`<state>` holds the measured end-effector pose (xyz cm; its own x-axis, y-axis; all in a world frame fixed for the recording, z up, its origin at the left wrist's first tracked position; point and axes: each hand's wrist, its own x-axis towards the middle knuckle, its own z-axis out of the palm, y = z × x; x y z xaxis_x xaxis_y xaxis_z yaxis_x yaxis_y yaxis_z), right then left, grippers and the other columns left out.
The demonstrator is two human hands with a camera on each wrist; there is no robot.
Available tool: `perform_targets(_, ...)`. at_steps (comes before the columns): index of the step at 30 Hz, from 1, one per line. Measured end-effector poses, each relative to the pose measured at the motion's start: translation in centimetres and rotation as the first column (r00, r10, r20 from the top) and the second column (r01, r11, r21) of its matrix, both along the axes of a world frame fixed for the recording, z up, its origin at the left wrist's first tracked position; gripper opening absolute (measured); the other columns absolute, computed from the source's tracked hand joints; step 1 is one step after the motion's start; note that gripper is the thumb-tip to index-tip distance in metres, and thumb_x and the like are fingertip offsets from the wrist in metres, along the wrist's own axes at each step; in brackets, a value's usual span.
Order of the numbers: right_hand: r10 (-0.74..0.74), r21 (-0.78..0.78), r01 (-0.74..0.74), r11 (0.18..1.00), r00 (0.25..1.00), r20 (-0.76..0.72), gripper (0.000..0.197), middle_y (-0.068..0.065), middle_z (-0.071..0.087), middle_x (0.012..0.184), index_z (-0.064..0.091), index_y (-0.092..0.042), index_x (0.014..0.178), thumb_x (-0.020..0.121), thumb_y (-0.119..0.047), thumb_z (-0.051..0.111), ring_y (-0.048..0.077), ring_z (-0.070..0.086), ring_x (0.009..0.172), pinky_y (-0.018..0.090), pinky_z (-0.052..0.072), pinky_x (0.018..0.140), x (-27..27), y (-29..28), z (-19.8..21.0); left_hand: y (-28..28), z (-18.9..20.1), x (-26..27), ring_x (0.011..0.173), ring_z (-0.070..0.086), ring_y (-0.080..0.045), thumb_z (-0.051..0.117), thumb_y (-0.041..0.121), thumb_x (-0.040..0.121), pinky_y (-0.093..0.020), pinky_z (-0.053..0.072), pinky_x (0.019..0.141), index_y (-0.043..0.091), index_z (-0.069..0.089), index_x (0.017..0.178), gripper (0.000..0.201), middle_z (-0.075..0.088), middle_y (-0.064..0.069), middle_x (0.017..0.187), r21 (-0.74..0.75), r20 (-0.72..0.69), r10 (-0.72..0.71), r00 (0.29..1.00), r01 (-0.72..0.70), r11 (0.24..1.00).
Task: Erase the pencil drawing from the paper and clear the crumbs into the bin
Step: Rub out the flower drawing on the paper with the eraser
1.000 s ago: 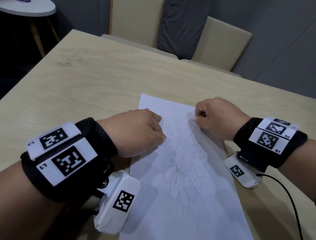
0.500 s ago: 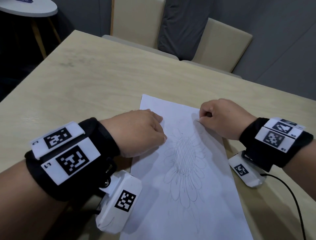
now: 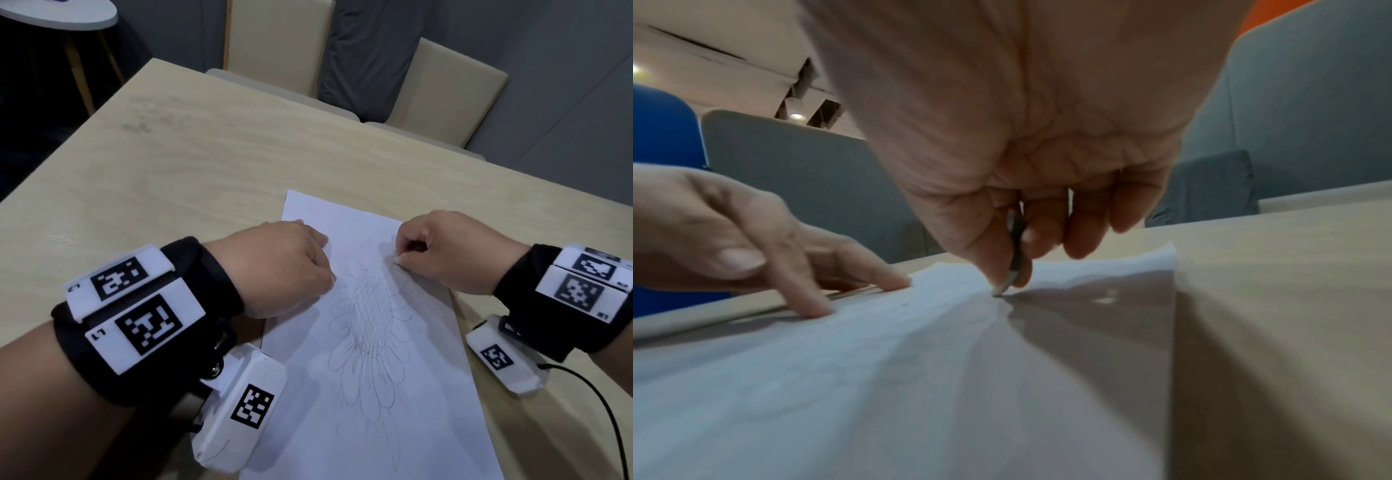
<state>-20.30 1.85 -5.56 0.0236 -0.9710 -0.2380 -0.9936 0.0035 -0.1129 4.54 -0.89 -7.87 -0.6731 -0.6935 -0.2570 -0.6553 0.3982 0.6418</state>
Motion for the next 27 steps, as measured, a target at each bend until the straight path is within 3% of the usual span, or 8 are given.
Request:
perform_targets(3, -0.027, -0.028, 0.026, 0.999, 0.999, -0.032, 0.013, -0.006, 0.066, 0.075, 0.063, -0.023, 0.073, 0.087, -0.022, 0.063, 0.016, 0.060, 0.075, 0.040, 0.054, 0.070, 0.0, -0.7, 0.0, 0.1, 0.2, 0.0, 0.121, 0.024, 0.016, 0.050, 0.031, 0.096, -0.013, 0.030, 0.083, 0.003, 0.072, 0.106, 0.037, 0.043, 0.009, 0.103, -0.011, -0.004, -0.009, 1.000, 0.009, 1.000)
perform_targets(7, -0.050, -0.095, 0.045, 0.994, 0.998, -0.047, 0.012, -0.003, 0.066, 0.076, 0.063, -0.021, 0.075, 0.087, -0.020, 0.062, 0.019, 0.059, 0.077, 0.041, 0.054, 0.072, 0.5, -1.8, -0.3, 0.2, 0.3, 0.1, 0.139, 0.019, 0.012, 0.051, 0.032, 0.097, -0.014, 0.023, 0.096, 0.006, 0.072, 0.108, 0.036, 0.055, 0.013, 0.129, -0.008, 0.003, -0.012, 1.000, 0.012, 1.000)
perform_targets(11, -0.025, -0.096, 0.021, 0.995, 0.999, -0.039, 0.013, -0.005, 0.065, 0.075, 0.063, -0.020, 0.074, 0.087, -0.020, 0.061, 0.018, 0.058, 0.076, 0.038, 0.052, 0.069, 0.5, -1.6, -0.5, 0.1, 0.2, 0.1, 0.144, 0.015, 0.009, 0.050, 0.032, 0.096, -0.014, 0.027, 0.096, 0.006, 0.073, 0.106, 0.036, 0.055, 0.015, 0.126, -0.008, 0.001, -0.020, 1.000, 0.020, 1.000)
perform_targets(13, -0.054, -0.109, 0.048, 0.993, 0.997, -0.059, 0.014, -0.005, 0.065, 0.075, 0.063, -0.021, 0.074, 0.088, -0.021, 0.061, 0.019, 0.059, 0.078, 0.038, 0.052, 0.069, 0.0, -1.6, -0.4, 0.1, 0.2, 0.1, 0.145, 0.014, 0.009, 0.051, 0.033, 0.096, -0.018, 0.026, 0.105, 0.009, 0.074, 0.106, 0.035, 0.049, 0.017, 0.145, -0.019, 0.005, -0.026, 1.000, 0.026, 0.999)
perform_targets(16, -0.049, -0.119, 0.047, 0.992, 0.999, -0.014, 0.015, -0.005, 0.066, 0.073, 0.063, -0.021, 0.072, 0.087, -0.018, 0.061, 0.018, 0.059, 0.075, 0.036, 0.052, 0.067, 0.2, -1.4, -0.6, 0.1, 0.3, 0.1, 0.146, 0.012, 0.008, 0.052, 0.033, 0.096, -0.018, 0.023, 0.109, 0.012, 0.075, 0.108, 0.034, 0.040, 0.018, 0.153, -0.030, 0.009, -0.030, 1.000, 0.030, 0.999)
perform_targets(20, -0.031, -0.105, 0.031, 0.994, 1.000, 0.003, 0.015, -0.006, 0.066, 0.073, 0.063, -0.022, 0.072, 0.086, -0.018, 0.061, 0.015, 0.059, 0.073, 0.036, 0.052, 0.067, 0.5, -1.3, -0.8, 0.2, 0.4, 0.0, 0.147, 0.009, 0.007, 0.052, 0.034, 0.096, -0.014, 0.021, 0.100, 0.014, 0.076, 0.109, 0.034, 0.040, 0.017, 0.154, -0.020, 0.006, -0.028, 1.000, 0.028, 0.999)
perform_targets(23, -0.040, -0.130, 0.038, 0.991, 0.999, -0.014, 0.016, -0.006, 0.065, 0.072, 0.062, -0.022, 0.071, 0.086, -0.018, 0.061, 0.014, 0.059, 0.072, 0.036, 0.052, 0.067, 0.3, -1.4, -0.8, 0.1, 0.3, 0.0, 0.148, 0.012, 0.005, 0.052, 0.033, 0.096, -0.009, 0.025, 0.093, 0.013, 0.076, 0.108, 0.034, 0.049, 0.016, 0.141, -0.013, 0.001, -0.021, 1.000, 0.021, 1.000)
perform_targets(27, -0.017, -0.130, 0.013, 0.991, 0.999, -0.030, 0.016, -0.005, 0.065, 0.073, 0.061, -0.022, 0.071, 0.087, -0.018, 0.060, 0.014, 0.057, 0.072, 0.035, 0.050, 0.065, 0.5, -1.3, -1.0, 0.1, 0.2, 0.1, 0.146, 0.014, 0.008, 0.052, 0.033, 0.096, -0.010, 0.025, 0.095, 0.012, 0.076, 0.107, 0.034, 0.049, 0.017, 0.140, -0.015, -0.003, -0.015, 1.000, 0.014, 1.000)
